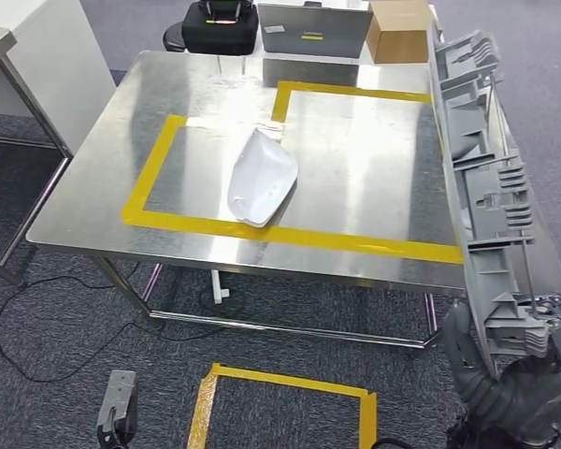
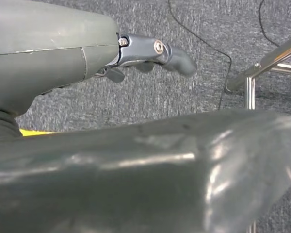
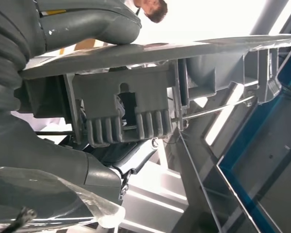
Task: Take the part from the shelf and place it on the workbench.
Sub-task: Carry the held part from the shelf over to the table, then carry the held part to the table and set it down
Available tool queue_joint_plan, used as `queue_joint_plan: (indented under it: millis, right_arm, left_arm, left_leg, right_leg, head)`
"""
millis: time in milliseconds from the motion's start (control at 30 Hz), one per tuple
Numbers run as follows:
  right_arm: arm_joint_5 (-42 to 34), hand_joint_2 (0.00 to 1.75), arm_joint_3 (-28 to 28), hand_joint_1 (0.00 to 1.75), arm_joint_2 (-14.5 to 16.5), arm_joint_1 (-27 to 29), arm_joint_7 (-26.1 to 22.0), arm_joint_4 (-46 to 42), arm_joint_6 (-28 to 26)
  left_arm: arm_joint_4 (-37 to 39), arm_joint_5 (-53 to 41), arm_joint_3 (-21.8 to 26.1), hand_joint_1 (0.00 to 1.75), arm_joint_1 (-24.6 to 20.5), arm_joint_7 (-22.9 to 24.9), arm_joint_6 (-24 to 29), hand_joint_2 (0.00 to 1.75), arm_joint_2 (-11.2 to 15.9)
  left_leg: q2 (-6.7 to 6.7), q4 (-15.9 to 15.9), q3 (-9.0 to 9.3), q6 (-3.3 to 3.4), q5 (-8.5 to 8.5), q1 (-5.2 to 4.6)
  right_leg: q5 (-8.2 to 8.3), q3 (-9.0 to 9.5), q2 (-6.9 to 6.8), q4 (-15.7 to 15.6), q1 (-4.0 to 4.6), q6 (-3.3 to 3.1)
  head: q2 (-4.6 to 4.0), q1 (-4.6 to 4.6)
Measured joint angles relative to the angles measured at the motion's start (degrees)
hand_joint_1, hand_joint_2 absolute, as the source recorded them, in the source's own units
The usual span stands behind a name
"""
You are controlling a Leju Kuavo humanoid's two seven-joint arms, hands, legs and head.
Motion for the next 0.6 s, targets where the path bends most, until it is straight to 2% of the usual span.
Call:
queue_joint_plan:
  millis: [33, 67, 100, 133, 167, 200, 300, 367, 400, 433, 500, 533, 567, 600]
  right_arm:
    - [-0.01, 1.75, 0.00, 1.75, -0.18, 0.02, 0.22, 0.15, 0.00]
    - [0.01, 1.75, 0.00, 1.75, -0.34, 0.03, 0.45, 0.30, 0.01]
    - [0.05, 1.75, 0.00, 1.75, -0.51, 0.04, 0.68, 0.44, 0.01]
    - [0.18, 1.75, 0.01, 1.75, -0.73, 0.00, 0.97, 0.61, 0.01]
    - [0.39, 1.75, 0.02, 1.75, -0.94, -0.05, 1.33, 0.76, 0.01]
    - [0.62, 1.75, 0.03, 1.75, -1.19, -0.08, 1.79, 0.92, 0.00]
    - [1.28, 1.75, -0.01, 1.75, -1.83, -0.07, 3.62, 1.26, 0.00]
    - [1.84, 1.75, -0.13, 1.75, -2.29, -0.10, 4.80, 1.44, 0.00]
    - [2.04, 1.75, -0.17, 1.75, -2.48, -0.15, 5.14, 1.53, 0.00]
    - [2.14, 1.75, -0.21, 1.75, -2.67, -0.20, 5.32, 1.62, 0.00]
    - [2.27, 1.75, -0.22, 1.75, -2.98, -0.24, 5.54, 1.88, 0.00]
    - [2.54, 1.75, -0.23, 1.75, -3.14, -0.24, 5.78, 2.03, 0.00]
    - [2.98, 1.75, -0.23, 1.75, -3.37, -0.30, 6.22, 2.21, 0.00]
    - [3.51, 1.75, -0.24, 1.75, -3.66, -0.43, 6.83, 2.41, 0.01]
  left_arm:
    - [0.00, -0.02, 0.02, 0.00, 0.04, 0.01, -0.01, 0.00, -0.06]
    - [0.00, -0.03, 0.04, 0.00, 0.07, 0.02, -0.01, 0.00, -0.11]
    - [0.00, -0.04, 0.08, 0.00, 0.09, 0.03, -0.02, 0.00, -0.16]
    - [0.00, -0.05, 0.12, 0.00, 0.09, 0.04, -0.02, 0.00, -0.17]
    - [0.00, -0.07, 0.16, 0.00, 0.05, 0.05, -0.03, 0.00, -0.20]
    - [0.00, -0.08, 0.19, 0.00, -0.01, 0.07, -0.03, 0.00, -0.23]
    - [-0.01, -0.13, 0.20, 0.00, -0.20, 0.06, -0.05, 0.00, -0.35]
    - [-0.02, -0.21, 0.20, 0.00, -0.32, 0.02, -0.07, 0.00, -0.40]
    - [-0.02, -0.27, 0.20, 0.00, -0.36, 0.00, -0.08, 0.00, -0.40]
    - [-0.02, -0.34, 0.20, 0.00, -0.35, -0.01, -0.08, 0.00, -0.40]
    - [-0.02, -0.45, 0.21, 0.00, -0.23, -0.01, -0.09, 0.00, -0.40]
    - [-0.01, -0.47, 0.21, 0.00, -0.16, -0.01, -0.13, 0.00, -0.39]
    - [-0.01, -0.49, 0.22, 0.00, -0.13, -0.01, -0.19, 0.00, -0.39]
    - [0.00, -0.52, 0.22, 0.00, -0.12, -0.01, -0.27, 0.00, -0.39]
  left_leg:
    - [-0.02, 0.01, 0.48, -0.05, -0.45, 0.05]
    - [-0.05, 0.02, 1.13, -0.15, -0.94, 0.14]
    - [-0.09, 0.04, 1.95, -0.32, -1.54, 0.24]
    - [-0.15, 0.03, 2.67, -0.56, -2.15, 0.32]
    - [-0.19, 0.15, 3.18, -0.90, -2.75, 0.28]
    - [-0.21, 0.21, 3.43, -1.22, -3.20, 0.23]
    - [-0.15, 0.10, 3.62, -1.99, -3.90, 0.12]
    - [-0.12, 1.67, 3.18, -2.52, -4.89, 0.21]
    - [-0.13, 4.25, 1.93, -2.77, -6.00, 0.27]
    - [-0.13, 8.08, -0.11, -2.97, -7.36, 0.31]
    - [-0.13, 15.98, -5.14, -3.16, -9.32, 0.36]
    - [-0.13, 17.78, -6.87, -3.10, -8.76, 0.36]
    - [-0.13, 17.30, -7.58, -2.92, -6.86, 0.34]
    - [-0.14, 14.72, -7.33, -2.61, -3.94, 0.28]
  right_leg:
    - [0.85, -1.62, -0.02, 1.20, -0.07, 0.19]
    - [2.97, -2.04, -0.06, 0.09, -0.16, 0.36]
    - [6.06, -1.31, -0.17, -3.17, -0.29, 0.52]
    - [8.46, -0.19, -0.34, -6.54, -0.34, 0.62]
    - [10.03, 1.28, -0.47, -9.76, -0.32, 0.54]
    - [10.53, 2.30, -0.56, -11.71, -0.23, 0.19]
    - [9.43, 3.16, -0.45, -12.52, 0.06, -1.43]
    - [9.04, 3.67, -0.42, -12.78, -0.11, -2.20]
    - [8.80, 4.08, -0.46, -12.91, -0.22, -2.55]
    - [8.48, 4.47, -0.49, -12.94, -0.23, -2.81]
    - [7.70, 5.34, -0.45, -12.94, -0.19, -3.02]
    - [7.25, 5.91, -0.36, -12.94, -0.17, -3.01]
    - [6.77, 6.58, -0.24, -12.94, -0.16, -2.94]
    - [6.24, 7.35, -0.12, -12.95, -0.15, -2.83]
  head:
    - [0.00, 0.01]
    - [0.00, 0.01]
    - [0.00, 0.01]
    - [0.00, 0.02]
    - [-0.01, 0.08]
    - [-0.01, 0.13]
    - [0.01, -0.03]
    - [0.01, -0.10]
    - [0.01, -0.17]
    - [0.00, -0.19]
    - [0.00, -0.21]
    - [0.00, -0.20]
    - [0.00, -0.22]
    - [0.00, -0.22]
